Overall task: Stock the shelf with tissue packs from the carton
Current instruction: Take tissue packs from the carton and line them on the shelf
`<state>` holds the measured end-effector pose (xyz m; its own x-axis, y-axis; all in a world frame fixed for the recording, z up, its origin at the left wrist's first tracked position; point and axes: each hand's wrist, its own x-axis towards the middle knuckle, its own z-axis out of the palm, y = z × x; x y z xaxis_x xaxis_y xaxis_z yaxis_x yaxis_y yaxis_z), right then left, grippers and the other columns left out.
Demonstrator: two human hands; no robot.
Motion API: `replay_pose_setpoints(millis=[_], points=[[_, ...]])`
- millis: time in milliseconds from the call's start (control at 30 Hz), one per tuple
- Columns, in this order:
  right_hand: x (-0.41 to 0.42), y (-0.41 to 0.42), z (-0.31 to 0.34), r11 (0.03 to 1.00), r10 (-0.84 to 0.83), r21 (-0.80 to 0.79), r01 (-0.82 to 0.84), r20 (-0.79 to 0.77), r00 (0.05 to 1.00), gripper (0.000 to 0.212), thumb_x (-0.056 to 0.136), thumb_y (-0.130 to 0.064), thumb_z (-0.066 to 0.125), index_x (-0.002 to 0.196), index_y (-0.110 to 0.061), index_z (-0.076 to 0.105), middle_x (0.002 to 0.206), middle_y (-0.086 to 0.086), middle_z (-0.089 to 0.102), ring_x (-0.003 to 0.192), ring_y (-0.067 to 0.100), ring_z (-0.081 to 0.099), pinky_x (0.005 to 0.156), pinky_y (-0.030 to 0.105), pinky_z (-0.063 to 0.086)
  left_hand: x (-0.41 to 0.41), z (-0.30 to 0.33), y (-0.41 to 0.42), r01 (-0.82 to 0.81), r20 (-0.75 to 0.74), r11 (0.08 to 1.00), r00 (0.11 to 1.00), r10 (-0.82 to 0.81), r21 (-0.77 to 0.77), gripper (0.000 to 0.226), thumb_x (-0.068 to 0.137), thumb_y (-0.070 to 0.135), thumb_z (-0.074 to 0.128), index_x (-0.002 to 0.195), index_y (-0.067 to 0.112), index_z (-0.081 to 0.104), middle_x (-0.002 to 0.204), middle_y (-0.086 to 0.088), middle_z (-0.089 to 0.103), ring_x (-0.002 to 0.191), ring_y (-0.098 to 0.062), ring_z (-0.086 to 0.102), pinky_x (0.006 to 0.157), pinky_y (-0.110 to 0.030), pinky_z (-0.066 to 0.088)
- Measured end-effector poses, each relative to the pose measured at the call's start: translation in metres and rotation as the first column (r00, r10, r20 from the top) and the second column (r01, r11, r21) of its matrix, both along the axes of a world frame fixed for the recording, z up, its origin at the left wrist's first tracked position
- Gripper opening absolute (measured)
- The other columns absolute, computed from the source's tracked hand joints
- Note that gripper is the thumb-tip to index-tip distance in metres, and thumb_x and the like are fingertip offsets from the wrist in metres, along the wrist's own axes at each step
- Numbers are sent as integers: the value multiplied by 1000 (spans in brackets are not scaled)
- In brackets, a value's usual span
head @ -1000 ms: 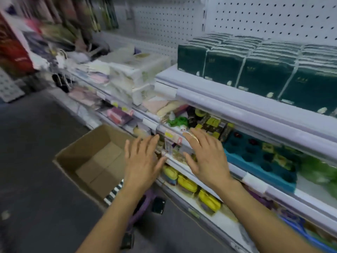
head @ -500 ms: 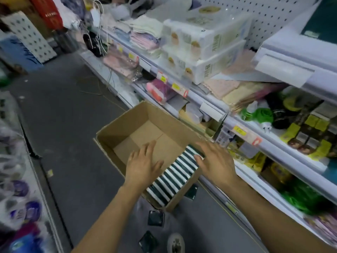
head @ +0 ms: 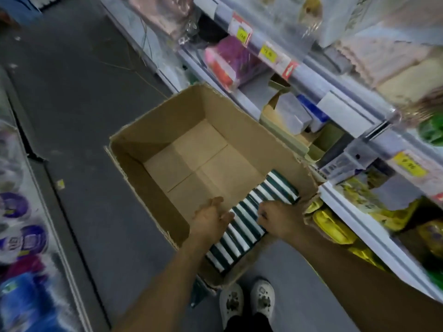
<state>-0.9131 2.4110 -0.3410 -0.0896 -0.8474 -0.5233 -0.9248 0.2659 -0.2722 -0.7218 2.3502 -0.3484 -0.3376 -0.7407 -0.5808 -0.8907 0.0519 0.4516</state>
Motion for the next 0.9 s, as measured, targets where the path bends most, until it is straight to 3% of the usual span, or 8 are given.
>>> replay_pose_setpoints(millis=[67,133,300,400,533,700,800,900], points=[[7,-7,-18,997,27,73,-27,-1,1000,21,96,-33,54,98,-14,63,95,2,66,89,20,63,67,30,49,-7,-20,-5,-137,-43,986,989,142,96,56,97,44,57,144,18,44,141,-5,52,123,-26,53,105,-40,44],[13,-14,-30,995,51,93,-47,-45,998,23,95,-34,55,82,-16,54,82,-1,59,78,19,58,57,27,42,-13,-36,-9,-210,-35,966,976,217,149,47,96,42,59,135,18,53,131,-4,59,115,-24,58,101,-37,48],[27,-27,-48,993,41,111,-25,-148,988,40,97,-24,54,65,-21,29,66,-6,35,54,10,33,46,26,21,-23,-55,-16,-168,50,976,985,162,142,25,95,39,61,110,20,62,100,0,62,95,-22,62,83,-31,51],[31,-31,-54,988,56,155,-28,-179,982,40,96,-12,54,65,-18,31,65,-4,35,53,9,31,45,24,21,-26,-60,-20,-161,87,981,984,152,109,19,93,33,65,105,18,65,104,-2,66,96,-22,63,88,-33,51],[27,-33,-54,984,-15,174,39,-137,990,41,95,-17,57,64,-18,31,66,-3,39,55,11,38,46,22,25,-28,-51,-26,-42,156,999,987,42,-7,25,96,31,59,115,19,68,122,-6,54,110,-23,55,99,-36,46],[14,-25,-37,988,-133,87,130,22,991,33,96,-20,53,66,-15,42,76,-2,49,73,16,51,49,23,30,-18,-31,-20,-108,-91,994,990,107,0,12,96,12,57,88,13,65,105,-2,58,85,-14,55,69,-21,46],[6,-20,-19,977,-205,-16,213,213,955,38,93,-17,59,61,-20,38,74,-4,42,69,16,46,61,30,42,-11,-17,-15,-200,-201,974,955,218,105,23,94,-1,49,78,14,57,82,-7,61,74,-25,58,66,-32,51],[3,-15,7,963,-221,-41,268,455,863,35,89,-11,66,63,-19,44,79,-3,43,69,7,46,69,29,42,-5,8,-14,-324,-363,899,832,419,296,27,94,-8,43,78,13,50,76,-7,48,73,-23,45,65,-32,42]])
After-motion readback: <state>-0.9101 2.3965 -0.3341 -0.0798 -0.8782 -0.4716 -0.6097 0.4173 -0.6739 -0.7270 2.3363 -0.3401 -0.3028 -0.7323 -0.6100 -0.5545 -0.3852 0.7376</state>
